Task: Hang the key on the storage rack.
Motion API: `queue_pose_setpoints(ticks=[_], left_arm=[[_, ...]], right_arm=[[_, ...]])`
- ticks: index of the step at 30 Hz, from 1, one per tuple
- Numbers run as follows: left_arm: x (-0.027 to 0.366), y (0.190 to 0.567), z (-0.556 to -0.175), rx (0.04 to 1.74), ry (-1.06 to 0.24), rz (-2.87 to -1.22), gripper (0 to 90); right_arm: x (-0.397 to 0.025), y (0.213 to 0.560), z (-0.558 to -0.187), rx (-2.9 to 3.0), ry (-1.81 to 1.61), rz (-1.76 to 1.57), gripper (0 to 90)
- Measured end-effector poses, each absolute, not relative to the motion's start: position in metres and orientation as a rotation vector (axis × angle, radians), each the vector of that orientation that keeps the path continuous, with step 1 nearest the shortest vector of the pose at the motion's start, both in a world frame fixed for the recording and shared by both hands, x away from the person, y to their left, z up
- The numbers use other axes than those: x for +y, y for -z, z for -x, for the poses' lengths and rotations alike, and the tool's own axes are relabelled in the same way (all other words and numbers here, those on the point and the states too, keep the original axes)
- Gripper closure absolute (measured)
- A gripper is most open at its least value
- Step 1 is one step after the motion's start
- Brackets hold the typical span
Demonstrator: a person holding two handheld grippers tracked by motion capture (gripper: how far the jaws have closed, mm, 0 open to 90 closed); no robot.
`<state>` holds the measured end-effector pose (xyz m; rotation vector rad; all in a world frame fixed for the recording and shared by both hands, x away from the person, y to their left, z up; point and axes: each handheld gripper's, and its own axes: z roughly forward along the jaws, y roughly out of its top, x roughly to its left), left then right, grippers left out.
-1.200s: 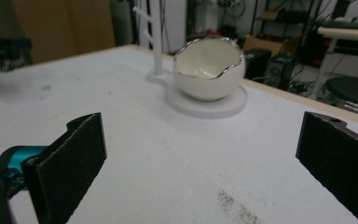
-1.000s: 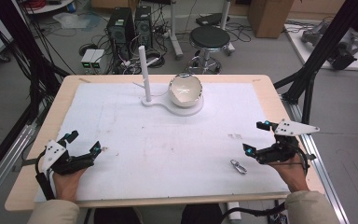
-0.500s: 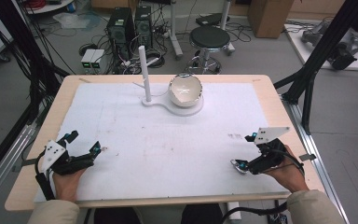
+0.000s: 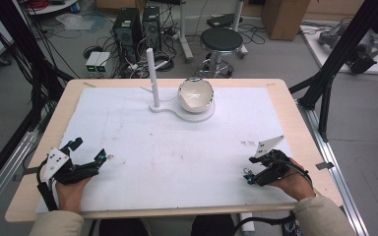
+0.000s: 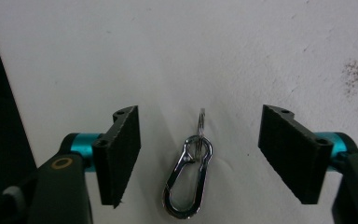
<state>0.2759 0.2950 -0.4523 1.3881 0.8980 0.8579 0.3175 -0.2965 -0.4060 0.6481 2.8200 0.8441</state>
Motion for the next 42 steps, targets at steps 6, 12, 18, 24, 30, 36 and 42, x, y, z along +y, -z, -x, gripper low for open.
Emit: queue_pose_setpoints(ticks=[6,12,18,24,30,36,42], left_arm=[[0.2948,0.4523,-0.276,0.899,-0.858,-1.387,5.4],[0.2947,0.4523,-0.276,0.899,-0.859,-1.388,5.4],[0.2947,0.4523,-0.2761,0.899,-0.859,-1.388,5.4],[0.2947,0.4523,-0.276,0.9,-0.86,-1.389,5.4],[0.2947,0.4523,-0.276,0.899,-0.86,-1.389,5.4],[0.2947,0.4523,-0.2761,0.899,-0.86,-1.389,5.4],[0.2948,0.4522,-0.2762,0.9,-0.859,-1.389,5.5]], right_arm=[[-0.2988,0.4061,-0.3177,2.845,-0.807,-0.665,49.4],[-0.2987,0.4065,-0.3183,2.868,-0.779,-0.645,64.4],[-0.2982,0.4063,-0.3181,2.865,-0.767,-0.659,73.2],[-0.2969,0.4062,-0.3179,2.873,-0.759,-0.638,80.6],[-0.2967,0.4056,-0.318,2.861,-0.758,-0.648,86.4],[-0.296,0.4048,-0.3191,2.868,-0.754,-0.683,88.3],[-0.2931,0.4025,-0.3222,2.865,-0.715,-0.739,89.0]])
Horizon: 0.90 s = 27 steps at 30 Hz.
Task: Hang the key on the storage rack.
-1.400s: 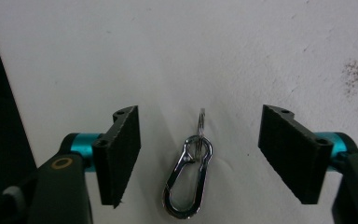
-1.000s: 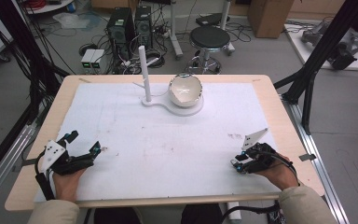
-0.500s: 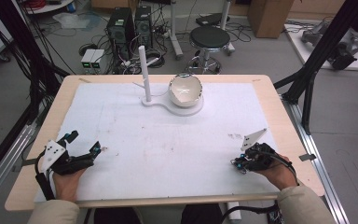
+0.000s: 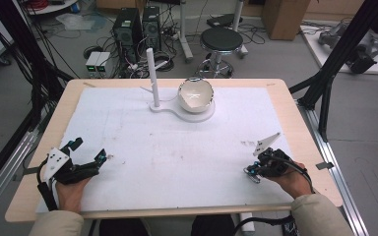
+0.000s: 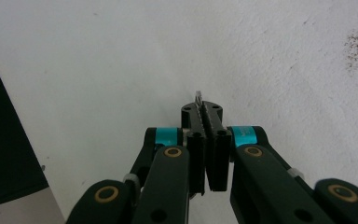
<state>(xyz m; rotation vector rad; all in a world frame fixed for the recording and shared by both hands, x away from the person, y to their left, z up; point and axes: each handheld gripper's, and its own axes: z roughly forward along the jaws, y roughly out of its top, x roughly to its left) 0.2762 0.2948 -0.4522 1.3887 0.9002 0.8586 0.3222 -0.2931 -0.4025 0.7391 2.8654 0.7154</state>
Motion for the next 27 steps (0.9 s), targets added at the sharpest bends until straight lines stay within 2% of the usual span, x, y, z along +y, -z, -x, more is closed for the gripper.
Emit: queue_pose_setpoints(ticks=[12,22,27], left_arm=[[0.301,0.445,-0.281,0.902,-0.787,-1.39,5.8],[0.292,0.396,-0.295,0.73,-0.68,-1.528,5.8],[0.276,0.368,-0.309,0.646,-0.547,-1.621,5.8]], right_arm=[[-0.297,0.381,-0.327,2.802,-0.981,-0.799,89.0],[-0.287,0.352,-0.338,2.686,-1.387,-0.737,89.0],[-0.272,0.335,-0.346,2.631,-1.514,-0.669,89.0]])
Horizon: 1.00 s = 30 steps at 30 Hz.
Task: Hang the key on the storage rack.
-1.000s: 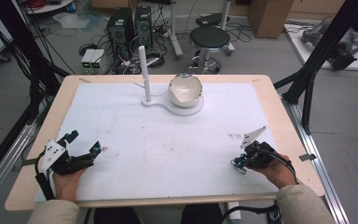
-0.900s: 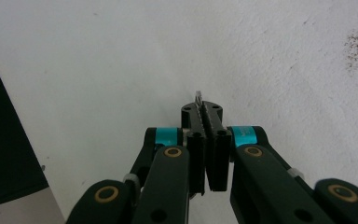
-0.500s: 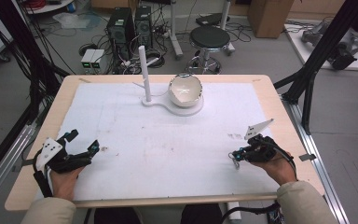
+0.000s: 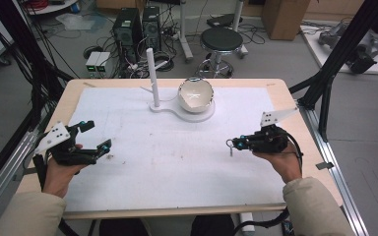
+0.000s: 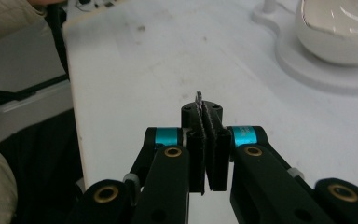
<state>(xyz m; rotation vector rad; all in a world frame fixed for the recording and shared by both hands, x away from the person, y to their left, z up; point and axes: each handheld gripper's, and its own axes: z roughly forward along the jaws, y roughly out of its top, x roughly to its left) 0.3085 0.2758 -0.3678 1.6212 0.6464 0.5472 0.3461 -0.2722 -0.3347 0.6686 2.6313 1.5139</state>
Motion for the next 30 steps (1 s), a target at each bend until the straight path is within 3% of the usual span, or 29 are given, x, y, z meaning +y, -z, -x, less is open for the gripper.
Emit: queue_pose_setpoints(ticks=[15,30], left_arm=[[0.21,0.292,-0.333,0.417,-0.341,-1.754,7.1],[0.161,0.286,-0.342,0.301,-0.223,-1.803,9.7]], right_arm=[[-0.202,0.291,-0.369,2.554,-1.78,-0.38,89.4],[-0.155,0.288,-0.375,2.599,-1.816,-0.271,89.5]])
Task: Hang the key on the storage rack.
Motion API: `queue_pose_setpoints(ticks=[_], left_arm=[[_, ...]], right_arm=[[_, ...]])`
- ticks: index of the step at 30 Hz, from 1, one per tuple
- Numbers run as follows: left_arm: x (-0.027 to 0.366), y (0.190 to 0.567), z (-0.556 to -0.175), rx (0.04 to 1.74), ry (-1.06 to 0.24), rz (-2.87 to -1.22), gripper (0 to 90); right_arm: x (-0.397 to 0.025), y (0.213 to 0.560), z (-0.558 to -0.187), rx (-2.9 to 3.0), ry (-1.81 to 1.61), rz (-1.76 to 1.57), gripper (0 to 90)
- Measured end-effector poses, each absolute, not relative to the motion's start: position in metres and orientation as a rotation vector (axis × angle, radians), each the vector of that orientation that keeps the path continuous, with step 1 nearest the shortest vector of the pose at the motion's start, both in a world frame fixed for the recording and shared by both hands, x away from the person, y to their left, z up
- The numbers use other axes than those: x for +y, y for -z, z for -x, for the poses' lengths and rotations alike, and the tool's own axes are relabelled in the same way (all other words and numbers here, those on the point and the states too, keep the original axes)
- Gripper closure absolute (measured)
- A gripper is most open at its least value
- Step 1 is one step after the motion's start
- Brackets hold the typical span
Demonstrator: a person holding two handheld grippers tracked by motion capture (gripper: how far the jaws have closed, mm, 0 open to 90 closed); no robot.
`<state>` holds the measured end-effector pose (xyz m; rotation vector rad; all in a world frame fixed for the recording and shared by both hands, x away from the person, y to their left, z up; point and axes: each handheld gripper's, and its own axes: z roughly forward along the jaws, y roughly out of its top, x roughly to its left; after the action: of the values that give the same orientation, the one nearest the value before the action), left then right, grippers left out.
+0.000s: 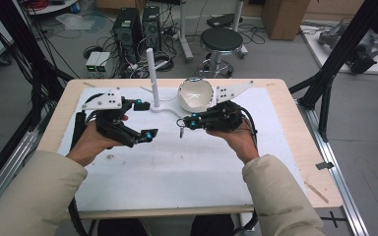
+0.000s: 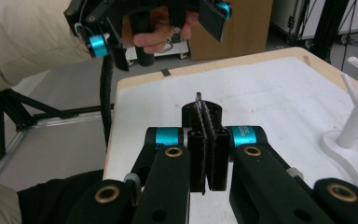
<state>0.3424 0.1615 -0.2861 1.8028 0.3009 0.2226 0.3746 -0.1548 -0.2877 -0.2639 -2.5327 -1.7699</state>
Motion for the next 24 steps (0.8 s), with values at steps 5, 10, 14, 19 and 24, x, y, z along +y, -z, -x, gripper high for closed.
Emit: queue_pose_setpoints(ticks=[5,10,14,19,24], left_arm=[[0.154,0.288,-0.344,0.272,-0.181,-1.803,12.2],[0.15,0.288,-0.344,0.246,-0.138,-1.79,18.4],[0.149,0.289,-0.344,0.216,-0.115,-1.8,26.4],[0.149,0.289,-0.344,0.203,-0.08,-1.799,41.2],[0.15,0.289,-0.344,0.189,-0.049,-1.795,52.2]], right_arm=[[-0.148,0.287,-0.374,-2.499,1.794,0.222,89.5],[-0.138,0.288,-0.373,-2.474,1.789,0.183,89.5],[-0.133,0.289,-0.372,-2.455,1.795,0.159,89.4],[-0.129,0.289,-0.37,-2.443,1.793,0.145,89.4],[-0.129,0.29,-0.369,-2.437,1.794,0.146,89.4]])
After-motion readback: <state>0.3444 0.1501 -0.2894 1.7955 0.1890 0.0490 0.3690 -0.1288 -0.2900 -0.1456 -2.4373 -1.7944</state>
